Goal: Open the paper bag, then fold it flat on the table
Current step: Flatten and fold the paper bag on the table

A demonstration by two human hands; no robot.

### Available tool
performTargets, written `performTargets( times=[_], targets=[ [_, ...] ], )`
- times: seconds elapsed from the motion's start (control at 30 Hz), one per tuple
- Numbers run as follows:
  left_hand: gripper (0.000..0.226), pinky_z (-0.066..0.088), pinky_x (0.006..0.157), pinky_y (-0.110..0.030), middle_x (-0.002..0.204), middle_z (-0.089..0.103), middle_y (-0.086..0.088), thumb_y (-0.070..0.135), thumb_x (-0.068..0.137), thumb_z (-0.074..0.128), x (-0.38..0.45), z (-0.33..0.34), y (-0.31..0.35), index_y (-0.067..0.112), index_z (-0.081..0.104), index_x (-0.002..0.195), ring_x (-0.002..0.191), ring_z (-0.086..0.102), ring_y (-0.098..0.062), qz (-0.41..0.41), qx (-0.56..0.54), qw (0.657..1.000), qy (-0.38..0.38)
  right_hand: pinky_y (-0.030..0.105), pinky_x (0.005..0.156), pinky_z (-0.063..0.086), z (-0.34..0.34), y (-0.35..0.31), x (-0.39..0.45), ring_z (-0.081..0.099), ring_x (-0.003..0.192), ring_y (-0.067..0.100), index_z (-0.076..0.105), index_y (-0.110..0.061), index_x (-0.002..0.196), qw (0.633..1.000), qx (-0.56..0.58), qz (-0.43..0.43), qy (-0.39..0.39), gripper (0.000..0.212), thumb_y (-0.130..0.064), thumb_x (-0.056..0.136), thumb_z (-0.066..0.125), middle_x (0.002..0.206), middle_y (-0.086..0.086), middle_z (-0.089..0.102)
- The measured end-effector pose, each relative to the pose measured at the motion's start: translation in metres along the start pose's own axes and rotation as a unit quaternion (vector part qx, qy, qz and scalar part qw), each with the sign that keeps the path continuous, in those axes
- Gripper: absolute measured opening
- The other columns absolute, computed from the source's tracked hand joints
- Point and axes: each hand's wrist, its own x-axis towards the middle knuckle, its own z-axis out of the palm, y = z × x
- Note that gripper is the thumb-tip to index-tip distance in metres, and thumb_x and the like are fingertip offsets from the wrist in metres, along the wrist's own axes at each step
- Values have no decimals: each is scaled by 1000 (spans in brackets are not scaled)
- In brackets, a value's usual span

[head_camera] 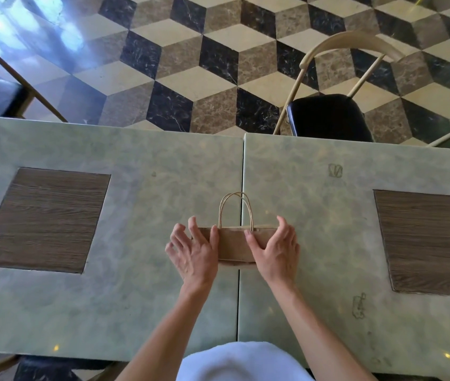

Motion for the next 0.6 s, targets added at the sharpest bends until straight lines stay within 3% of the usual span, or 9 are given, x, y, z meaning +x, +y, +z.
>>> performTargets(
  times=[0.13, 0.27, 0.33, 0.4, 0.6],
  targets=[
    [51, 37, 81, -42, 103, 61, -7, 64, 90, 36, 6, -12, -7, 18, 42, 110, 99, 55, -30, -41, -68, 995, -58, 41, 70, 54, -7, -1, 1, 61, 95, 36, 43, -8, 124, 994, 77, 79, -11, 88, -70, 67, 66, 112, 14, 57],
    [55, 41, 68, -39, 84, 64, -6, 69, 88, 35, 5, -12, -9, 14, 37, 85, 81, 59, -33, -113, -129, 977, -129, 41, 69, 54, -6, -4, 0, 67, 87, 34, 44, -18, 107, 967, 121, 200, -100, 73, -76, 66, 63, 96, 11, 70],
    [56, 42, 66, -39, 77, 61, -3, 66, 87, 46, 7, -13, -6, 11, 41, 82, 77, 57, -31, -159, -196, 958, -139, 40, 66, 53, -5, 0, -1, 67, 82, 35, 46, -18, 100, 967, 155, 181, -94, 63, -70, 70, 66, 86, 11, 72],
    [54, 45, 64, -38, 69, 59, -2, 59, 85, 56, 10, -13, -7, 6, 47, 78, 70, 56, -29, -135, -246, 952, -121, 38, 64, 50, -6, 3, 1, 67, 78, 35, 48, -15, 95, 969, 177, 154, -75, 55, -61, 75, 69, 80, 10, 71],
    [48, 35, 53, -34, 57, 50, 2, 50, 90, 55, 7, -17, -12, 11, 40, 67, 61, 50, -27, -75, -231, 968, -65, 35, 56, 36, -9, 6, -2, 64, 71, 40, 47, -11, 79, 973, 191, 122, -38, 34, -38, 90, 64, 70, 14, 68]
  ],
)
